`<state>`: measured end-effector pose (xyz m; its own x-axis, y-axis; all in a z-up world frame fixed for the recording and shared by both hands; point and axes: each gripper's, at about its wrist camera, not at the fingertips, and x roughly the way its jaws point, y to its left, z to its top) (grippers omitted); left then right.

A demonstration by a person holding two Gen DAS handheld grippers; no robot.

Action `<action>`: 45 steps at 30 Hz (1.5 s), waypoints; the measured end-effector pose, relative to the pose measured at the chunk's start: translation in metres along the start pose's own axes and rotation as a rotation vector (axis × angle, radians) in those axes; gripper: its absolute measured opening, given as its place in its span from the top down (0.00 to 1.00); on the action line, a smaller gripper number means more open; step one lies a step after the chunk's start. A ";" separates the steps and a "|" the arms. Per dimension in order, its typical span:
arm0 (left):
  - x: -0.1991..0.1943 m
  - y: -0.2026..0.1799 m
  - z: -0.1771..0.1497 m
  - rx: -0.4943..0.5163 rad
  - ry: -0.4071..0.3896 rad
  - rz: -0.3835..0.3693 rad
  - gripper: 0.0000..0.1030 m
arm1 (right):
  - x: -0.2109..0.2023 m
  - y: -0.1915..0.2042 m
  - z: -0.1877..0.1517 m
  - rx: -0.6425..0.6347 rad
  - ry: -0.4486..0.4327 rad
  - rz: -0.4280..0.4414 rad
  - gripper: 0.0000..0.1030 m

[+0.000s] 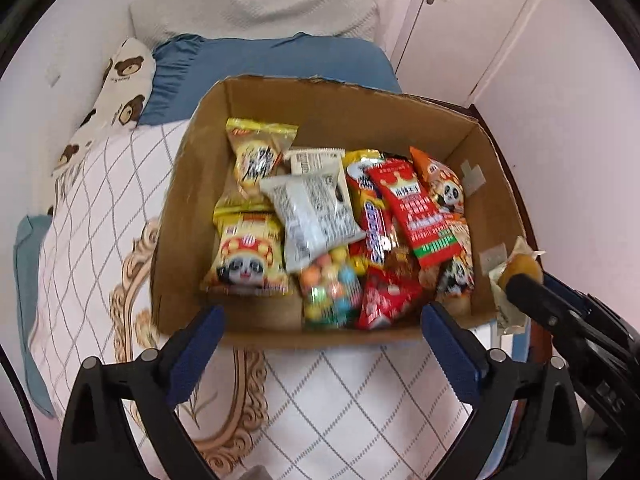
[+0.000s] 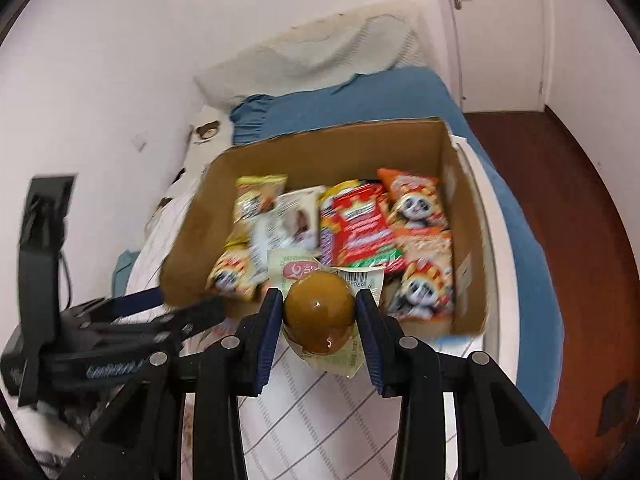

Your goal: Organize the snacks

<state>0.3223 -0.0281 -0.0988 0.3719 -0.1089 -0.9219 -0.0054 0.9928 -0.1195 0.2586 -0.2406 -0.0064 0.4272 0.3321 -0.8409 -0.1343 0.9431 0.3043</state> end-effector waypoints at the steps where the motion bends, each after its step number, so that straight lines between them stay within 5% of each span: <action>1: 0.004 -0.001 0.004 0.005 0.004 0.011 0.03 | 0.007 -0.007 0.004 0.012 0.012 -0.010 0.61; 11: 0.039 -0.007 0.026 0.035 0.054 0.058 0.03 | 0.062 -0.032 0.008 0.055 0.152 -0.047 0.59; 13: 0.041 -0.006 0.026 0.034 0.059 0.065 0.03 | 0.067 -0.036 0.011 0.078 0.175 -0.060 0.34; 14: 0.040 -0.006 0.026 0.032 0.062 0.073 0.03 | 0.066 -0.036 0.011 0.084 0.182 -0.070 0.06; 15: 0.041 -0.005 0.027 0.028 0.062 0.067 0.03 | 0.065 -0.037 0.013 0.087 0.181 -0.082 0.00; 29: 0.014 -0.003 0.025 0.019 0.027 0.074 0.03 | 0.031 -0.031 0.018 0.067 0.129 -0.206 0.00; 45: -0.129 -0.019 -0.045 0.044 -0.256 0.096 0.03 | -0.121 0.016 -0.026 -0.017 -0.166 -0.218 0.00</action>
<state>0.2327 -0.0352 0.0053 0.5943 -0.0036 -0.8043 -0.0142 0.9998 -0.0149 0.1815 -0.2653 0.0885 0.5884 0.1147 -0.8004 -0.0368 0.9927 0.1152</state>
